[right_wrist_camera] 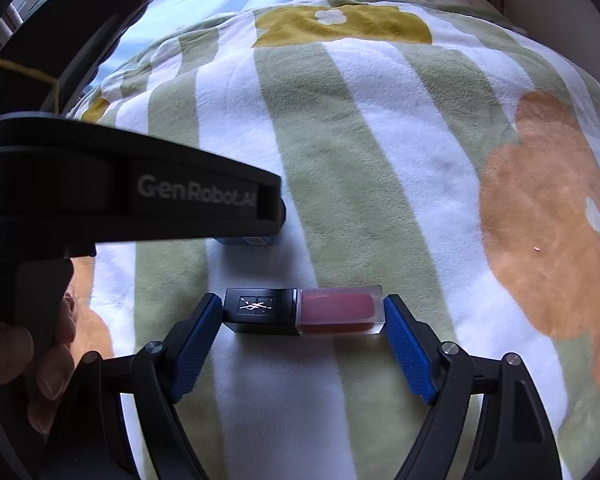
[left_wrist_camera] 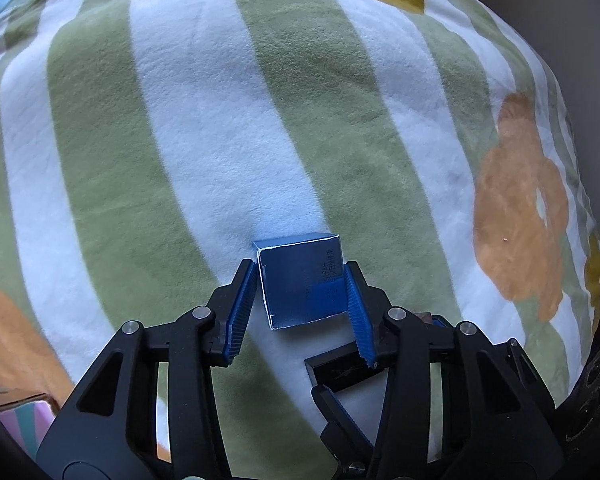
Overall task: Organize objects
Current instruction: 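Grasp the blue cube box with left tool while right tool grasps the lipstick, then carry the blue cube with left tool while right tool carries lipstick to box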
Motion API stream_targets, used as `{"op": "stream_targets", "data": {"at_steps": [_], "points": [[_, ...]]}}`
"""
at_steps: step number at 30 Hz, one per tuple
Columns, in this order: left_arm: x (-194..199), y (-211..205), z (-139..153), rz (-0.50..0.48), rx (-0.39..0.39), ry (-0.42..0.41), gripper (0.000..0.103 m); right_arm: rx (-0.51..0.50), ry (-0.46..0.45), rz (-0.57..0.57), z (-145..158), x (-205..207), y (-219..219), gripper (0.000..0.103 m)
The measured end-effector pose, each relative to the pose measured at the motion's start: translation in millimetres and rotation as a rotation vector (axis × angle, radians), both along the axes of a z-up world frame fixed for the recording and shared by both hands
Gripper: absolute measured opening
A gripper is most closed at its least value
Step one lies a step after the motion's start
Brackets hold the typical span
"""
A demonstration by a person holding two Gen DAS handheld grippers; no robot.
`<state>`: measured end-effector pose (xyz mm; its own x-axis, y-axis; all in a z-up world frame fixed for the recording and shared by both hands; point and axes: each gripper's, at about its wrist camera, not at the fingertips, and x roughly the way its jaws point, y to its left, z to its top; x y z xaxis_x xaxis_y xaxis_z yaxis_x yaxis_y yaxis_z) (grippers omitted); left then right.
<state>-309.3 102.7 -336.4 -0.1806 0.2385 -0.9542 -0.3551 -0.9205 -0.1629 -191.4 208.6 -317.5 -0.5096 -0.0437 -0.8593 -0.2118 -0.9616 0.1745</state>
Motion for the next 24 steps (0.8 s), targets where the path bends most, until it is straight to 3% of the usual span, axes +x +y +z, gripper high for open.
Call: {"op": "stream_targets", "data": {"at_steps": [2, 3, 4, 7, 11, 13, 15, 19, 21, 24], "points": [[1, -2, 4, 0.014, -0.009, 0.008, 0.040, 0.005, 0.001, -0.005, 6, 4, 3, 0.077], [2, -3, 6, 0.017, -0.007, 0.010, 0.040, 0.009, -0.001, -0.004, 9, 5, 4, 0.052], [2, -5, 9, 0.022, -0.003, 0.011, 0.040, -0.006, -0.015, 0.005, 11, 5, 7, 0.045], [3, -9, 21, 0.041, 0.006, 0.017, 0.039, -0.028, -0.077, 0.009, 12, 3, 14, 0.042], [9, -12, 37, 0.044, 0.009, 0.033, 0.039, -0.049, -0.028, -0.010, 16, 15, 21, 0.043], [15, -6, 43, 0.046, 0.011, 0.042, 0.039, -0.070, -0.014, -0.018, 15, 19, 23, 0.051], [11, -12, 48, 0.056, 0.018, 0.056, 0.039, -0.073, -0.005, -0.032, 18, 16, 19, 0.080], [10, -21, 50, 0.081, 0.026, 0.067, 0.039, -0.039, 0.020, -0.048, 24, 5, 11, 0.086], [11, -33, 52, 0.104, 0.029, 0.069, 0.039, -0.017, 0.007, -0.052, 21, 0, 5, 0.094], [11, -46, 55, 0.133, 0.034, 0.073, 0.039, 0.013, 0.019, -0.036, 16, -7, -4, 0.095]]}}
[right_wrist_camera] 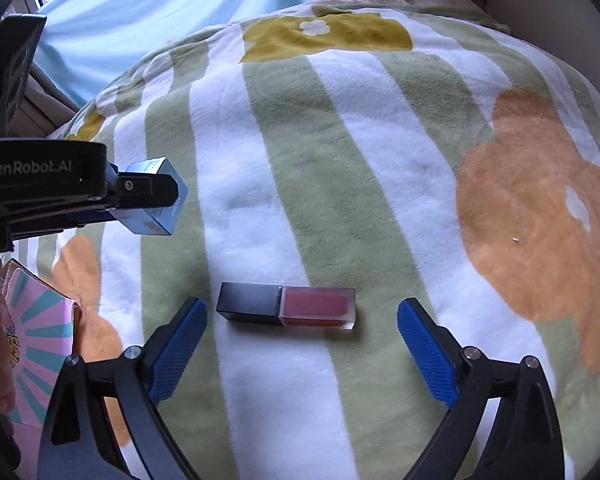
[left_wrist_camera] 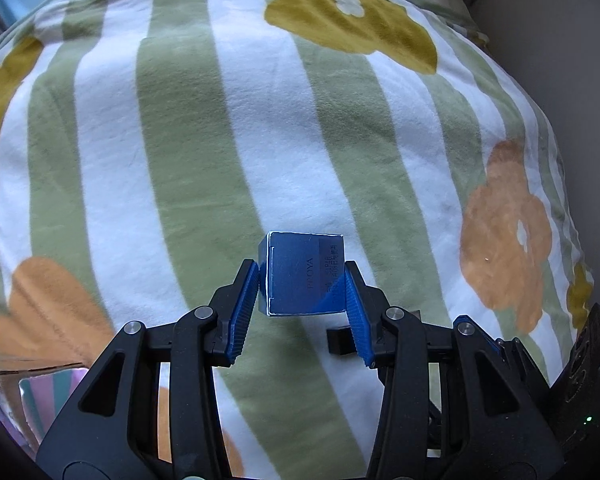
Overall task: Organize objects
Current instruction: 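Carry the blue cube with left tool while right tool carries lipstick to box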
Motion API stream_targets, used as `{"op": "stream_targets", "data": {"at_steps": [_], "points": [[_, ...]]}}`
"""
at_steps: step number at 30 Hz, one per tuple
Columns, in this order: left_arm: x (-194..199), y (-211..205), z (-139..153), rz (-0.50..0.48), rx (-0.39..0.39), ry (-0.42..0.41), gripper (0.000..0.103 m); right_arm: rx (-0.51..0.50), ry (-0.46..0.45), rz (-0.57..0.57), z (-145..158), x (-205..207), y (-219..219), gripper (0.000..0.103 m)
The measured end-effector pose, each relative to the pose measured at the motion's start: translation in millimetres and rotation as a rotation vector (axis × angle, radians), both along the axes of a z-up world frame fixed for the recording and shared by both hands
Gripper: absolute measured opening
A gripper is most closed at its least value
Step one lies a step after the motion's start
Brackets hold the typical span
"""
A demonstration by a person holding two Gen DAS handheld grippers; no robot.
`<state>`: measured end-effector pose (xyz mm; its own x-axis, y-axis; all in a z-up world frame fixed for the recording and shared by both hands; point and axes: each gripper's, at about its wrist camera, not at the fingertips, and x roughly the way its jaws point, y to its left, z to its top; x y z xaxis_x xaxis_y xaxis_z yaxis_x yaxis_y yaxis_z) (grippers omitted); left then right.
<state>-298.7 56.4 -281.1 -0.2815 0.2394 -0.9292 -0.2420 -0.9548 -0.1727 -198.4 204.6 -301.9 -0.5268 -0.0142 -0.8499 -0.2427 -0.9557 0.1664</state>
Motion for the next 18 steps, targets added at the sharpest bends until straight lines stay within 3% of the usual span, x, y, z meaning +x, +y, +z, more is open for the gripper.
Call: {"op": "stream_targets", "data": {"at_steps": [4, 7, 11, 13, 15, 18], "points": [[-1, -12, 3, 0.006, 0.002, 0.003, 0.039, 0.036, -0.023, 0.007, -10, -12, -10, 0.096], [-4, -18, 3, 0.004, 0.003, 0.006, 0.039, -0.003, -0.047, -0.010, -20, -18, -8, 0.096], [-6, -22, 2, 0.001, 0.011, 0.007, 0.039, 0.077, -0.077, -0.039, -28, -24, -9, 0.096], [-6, -22, 2, 0.002, 0.010, 0.006, 0.039, 0.083, -0.075, -0.037, -29, -26, -9, 0.092], [-7, -23, 1, -0.003, 0.009, 0.004, 0.039, 0.089, -0.091, -0.023, -32, -30, -10, 0.080], [-7, -26, 0, -0.005, 0.012, 0.002, 0.039, 0.092, -0.098, -0.015, -29, -31, -12, 0.080]]}}
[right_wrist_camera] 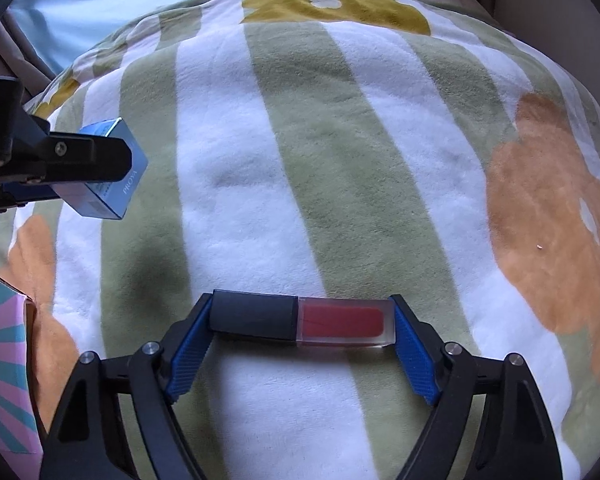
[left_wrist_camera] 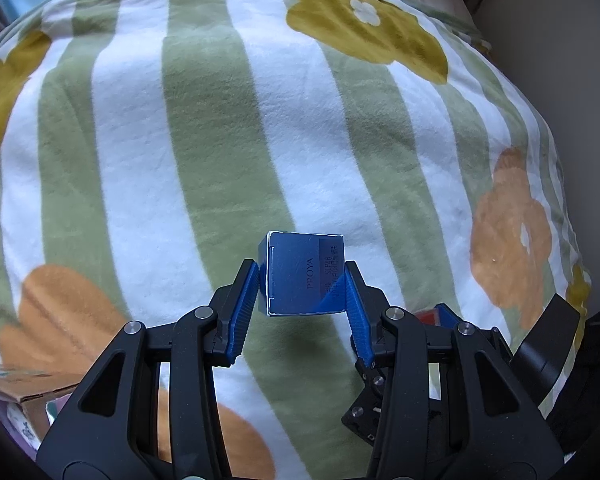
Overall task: Organize objects
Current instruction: 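Carry the blue cube with left tool while right tool carries lipstick to box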
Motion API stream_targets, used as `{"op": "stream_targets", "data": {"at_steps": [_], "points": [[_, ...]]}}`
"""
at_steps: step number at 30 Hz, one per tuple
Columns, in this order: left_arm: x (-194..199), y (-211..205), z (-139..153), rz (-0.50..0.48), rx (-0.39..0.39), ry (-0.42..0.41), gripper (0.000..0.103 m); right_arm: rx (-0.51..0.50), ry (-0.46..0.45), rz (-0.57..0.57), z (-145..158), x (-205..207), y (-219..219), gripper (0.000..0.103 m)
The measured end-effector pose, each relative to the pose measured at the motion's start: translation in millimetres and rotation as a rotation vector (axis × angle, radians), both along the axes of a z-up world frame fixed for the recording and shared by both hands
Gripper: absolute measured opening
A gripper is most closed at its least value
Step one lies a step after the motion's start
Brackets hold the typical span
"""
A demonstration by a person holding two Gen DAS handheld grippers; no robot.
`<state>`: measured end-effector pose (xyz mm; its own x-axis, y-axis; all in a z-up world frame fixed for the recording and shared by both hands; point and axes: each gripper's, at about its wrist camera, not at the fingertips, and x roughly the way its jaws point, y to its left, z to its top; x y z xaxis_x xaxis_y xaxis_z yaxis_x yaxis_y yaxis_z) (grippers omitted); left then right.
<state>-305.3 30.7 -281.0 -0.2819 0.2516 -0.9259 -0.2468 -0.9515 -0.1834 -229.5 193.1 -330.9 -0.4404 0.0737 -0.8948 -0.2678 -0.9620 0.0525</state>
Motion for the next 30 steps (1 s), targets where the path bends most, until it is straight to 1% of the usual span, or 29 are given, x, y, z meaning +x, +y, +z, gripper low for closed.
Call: {"op": "stream_targets", "data": {"at_steps": [2, 6, 9, 12, 13, 17, 22, 25, 30], "points": [[1, -1, -1, 0.004, 0.003, -0.004, 0.039, -0.020, -0.005, 0.000, 3, -1, 3, 0.080], [4, -3, -1, 0.011, 0.007, -0.009, 0.039, -0.021, -0.007, 0.007, 19, -1, 11, 0.080], [7, -3, 3, 0.016, 0.011, -0.005, 0.039, -0.021, 0.004, 0.012, 44, 1, 21, 0.080], [14, -2, 15, 0.023, 0.018, 0.006, 0.039, -0.014, 0.020, 0.028, 70, 14, 25, 0.080], [16, -2, 21, 0.026, 0.019, 0.011, 0.039, -0.008, 0.026, 0.037, 83, 16, 27, 0.080], [32, 1, 52, 0.044, 0.025, 0.034, 0.039, 0.012, 0.042, 0.080, 136, 26, 34, 0.080], [63, 6, 104, 0.060, 0.023, 0.078, 0.039, 0.046, 0.058, 0.152, 200, 49, 38, 0.080], [87, 6, 135, 0.084, 0.032, 0.095, 0.039, 0.047, 0.066, 0.192, 230, 64, 37, 0.080], [132, 5, 175, 0.133, 0.040, 0.106, 0.039, 0.042, 0.078, 0.225, 264, 94, 33, 0.080]]}}
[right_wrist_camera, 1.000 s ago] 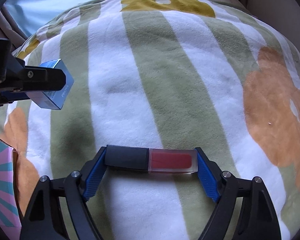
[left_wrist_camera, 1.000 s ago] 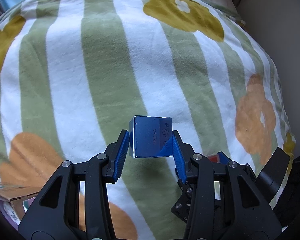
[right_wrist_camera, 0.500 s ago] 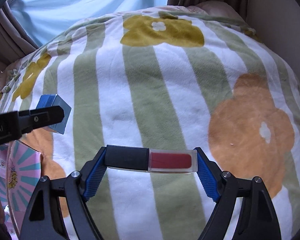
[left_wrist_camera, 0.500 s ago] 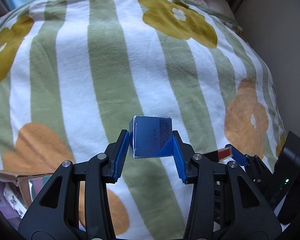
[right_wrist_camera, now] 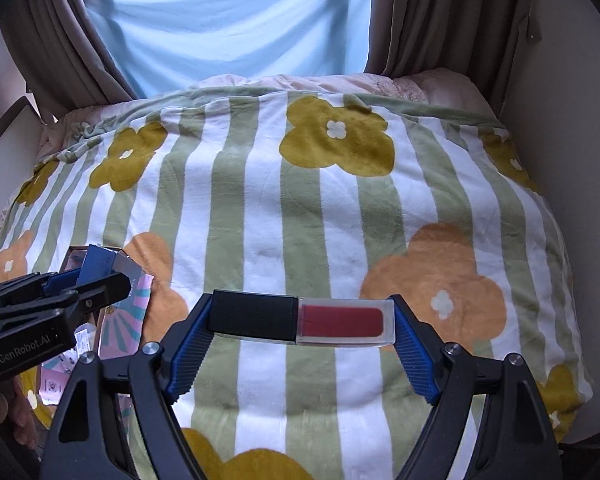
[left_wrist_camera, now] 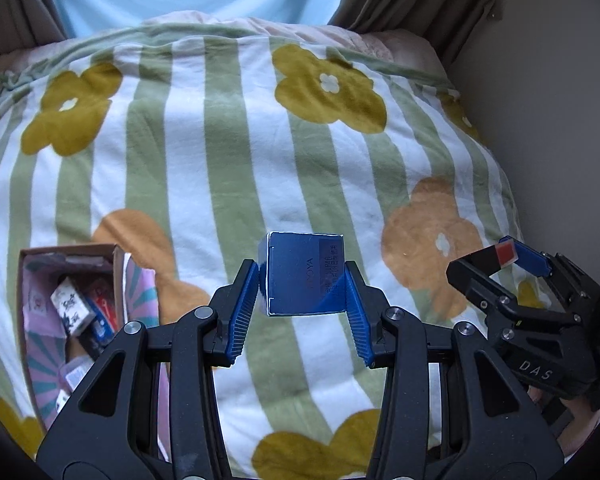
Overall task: Organize objects
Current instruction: 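Carry the blue cube with left tool while right tool carries lipstick to box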
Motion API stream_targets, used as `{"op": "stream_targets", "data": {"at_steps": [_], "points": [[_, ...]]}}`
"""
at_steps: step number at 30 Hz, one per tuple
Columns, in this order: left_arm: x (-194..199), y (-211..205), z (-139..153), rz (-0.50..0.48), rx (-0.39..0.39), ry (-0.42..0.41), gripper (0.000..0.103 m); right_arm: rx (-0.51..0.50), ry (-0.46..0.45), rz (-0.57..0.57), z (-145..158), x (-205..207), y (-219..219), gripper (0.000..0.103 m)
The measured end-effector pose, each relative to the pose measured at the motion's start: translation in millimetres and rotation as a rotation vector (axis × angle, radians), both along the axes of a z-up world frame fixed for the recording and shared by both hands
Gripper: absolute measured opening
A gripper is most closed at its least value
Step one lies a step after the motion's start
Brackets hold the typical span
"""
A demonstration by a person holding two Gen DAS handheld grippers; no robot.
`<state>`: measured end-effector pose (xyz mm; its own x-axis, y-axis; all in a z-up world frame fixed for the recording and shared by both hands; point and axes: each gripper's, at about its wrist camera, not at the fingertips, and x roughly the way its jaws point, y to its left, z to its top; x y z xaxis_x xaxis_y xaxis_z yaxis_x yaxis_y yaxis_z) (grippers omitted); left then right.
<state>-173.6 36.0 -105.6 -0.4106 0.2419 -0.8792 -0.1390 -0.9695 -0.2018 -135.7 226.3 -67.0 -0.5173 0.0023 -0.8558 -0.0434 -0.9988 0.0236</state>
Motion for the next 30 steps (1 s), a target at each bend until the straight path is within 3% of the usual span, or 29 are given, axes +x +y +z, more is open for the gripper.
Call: {"op": "stream_targets", "data": {"at_steps": [12, 21, 30], "points": [[102, -2, 46, 0.116, 0.000, 0.026, 0.039, 0.015, 0.014, 0.035, 28, 53, -19, 0.080], [137, -21, 55, 0.173, 0.015, 0.042, 0.039, 0.009, 0.048, 0.101, 42, 63, -49, 0.080], [164, -62, 65, 0.293, 0.024, 0.052, 0.039, -0.018, 0.058, 0.255, 48, 54, -109, 0.080]]}}
